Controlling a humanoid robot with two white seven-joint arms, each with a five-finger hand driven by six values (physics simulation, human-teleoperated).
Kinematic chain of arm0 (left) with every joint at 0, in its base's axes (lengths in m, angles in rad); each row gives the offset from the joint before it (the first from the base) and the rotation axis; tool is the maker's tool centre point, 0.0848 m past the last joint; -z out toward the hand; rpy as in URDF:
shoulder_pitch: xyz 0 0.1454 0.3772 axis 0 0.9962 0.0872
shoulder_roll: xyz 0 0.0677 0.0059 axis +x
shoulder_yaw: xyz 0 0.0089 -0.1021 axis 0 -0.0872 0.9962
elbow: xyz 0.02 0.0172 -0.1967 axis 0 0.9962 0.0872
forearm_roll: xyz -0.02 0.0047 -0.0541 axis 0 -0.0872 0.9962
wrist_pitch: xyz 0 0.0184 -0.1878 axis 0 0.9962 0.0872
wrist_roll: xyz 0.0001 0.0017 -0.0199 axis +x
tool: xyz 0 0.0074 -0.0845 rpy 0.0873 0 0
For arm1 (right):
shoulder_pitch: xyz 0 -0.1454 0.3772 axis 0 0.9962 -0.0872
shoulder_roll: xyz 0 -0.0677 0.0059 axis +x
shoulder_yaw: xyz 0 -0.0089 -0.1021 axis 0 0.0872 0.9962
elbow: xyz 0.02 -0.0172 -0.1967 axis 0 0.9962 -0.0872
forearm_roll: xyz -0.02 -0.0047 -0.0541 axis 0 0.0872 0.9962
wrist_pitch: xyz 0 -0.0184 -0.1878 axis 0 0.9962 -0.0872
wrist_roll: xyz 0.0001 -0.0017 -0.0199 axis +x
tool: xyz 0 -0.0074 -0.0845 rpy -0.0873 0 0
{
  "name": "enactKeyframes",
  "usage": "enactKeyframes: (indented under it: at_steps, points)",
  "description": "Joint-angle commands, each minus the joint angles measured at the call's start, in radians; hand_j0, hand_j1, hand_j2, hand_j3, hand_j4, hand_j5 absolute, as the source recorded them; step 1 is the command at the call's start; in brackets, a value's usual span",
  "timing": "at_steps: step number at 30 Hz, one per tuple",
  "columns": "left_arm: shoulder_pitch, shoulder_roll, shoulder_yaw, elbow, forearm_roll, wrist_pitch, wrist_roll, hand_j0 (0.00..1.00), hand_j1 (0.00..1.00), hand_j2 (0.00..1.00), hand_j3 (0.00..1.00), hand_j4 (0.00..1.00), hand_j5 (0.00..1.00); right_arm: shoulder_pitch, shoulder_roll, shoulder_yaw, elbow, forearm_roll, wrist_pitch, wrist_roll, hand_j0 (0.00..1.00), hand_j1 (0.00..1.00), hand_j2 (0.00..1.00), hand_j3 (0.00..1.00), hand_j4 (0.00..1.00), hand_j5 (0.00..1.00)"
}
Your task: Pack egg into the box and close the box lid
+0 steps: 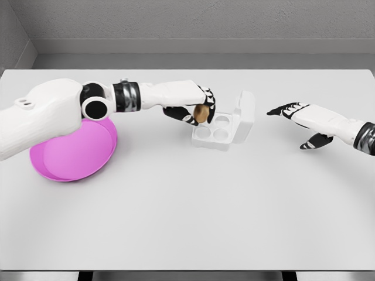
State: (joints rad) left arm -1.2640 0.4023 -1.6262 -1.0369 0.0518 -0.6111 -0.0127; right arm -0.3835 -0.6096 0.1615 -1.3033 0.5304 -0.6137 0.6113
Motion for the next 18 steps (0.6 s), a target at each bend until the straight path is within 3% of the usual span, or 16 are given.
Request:
enactKeyframes:
  at_steps: [1, 12, 18]
  points:
    - [0.0, -0.008, 0.002, 0.005, 0.006, 0.0, 0.0, 0.37, 0.37, 0.37, 0.37, 0.37, 0.37, 0.0, -0.001, 0.0, -0.001, -0.006, 0.003, 0.0, 1.0, 1.0, 1.0, 1.0, 1.0, 1.0]
    - [-0.009, -0.042, 0.002, 0.008, -0.006, 0.0, -0.004, 0.37, 0.37, 0.37, 0.37, 0.37, 0.37, 0.0, -0.001, 0.0, -0.001, -0.006, 0.003, 0.0, 1.0, 1.0, 1.0, 1.0, 1.0, 1.0]
    - [-0.002, -0.056, 0.002, 0.069, -0.029, 0.0, -0.001, 0.37, 0.37, 0.37, 0.37, 0.37, 0.37, 0.0, -0.001, 0.0, -0.001, -0.006, 0.003, 0.0, 1.0, 1.0, 1.0, 1.0, 1.0, 1.0]
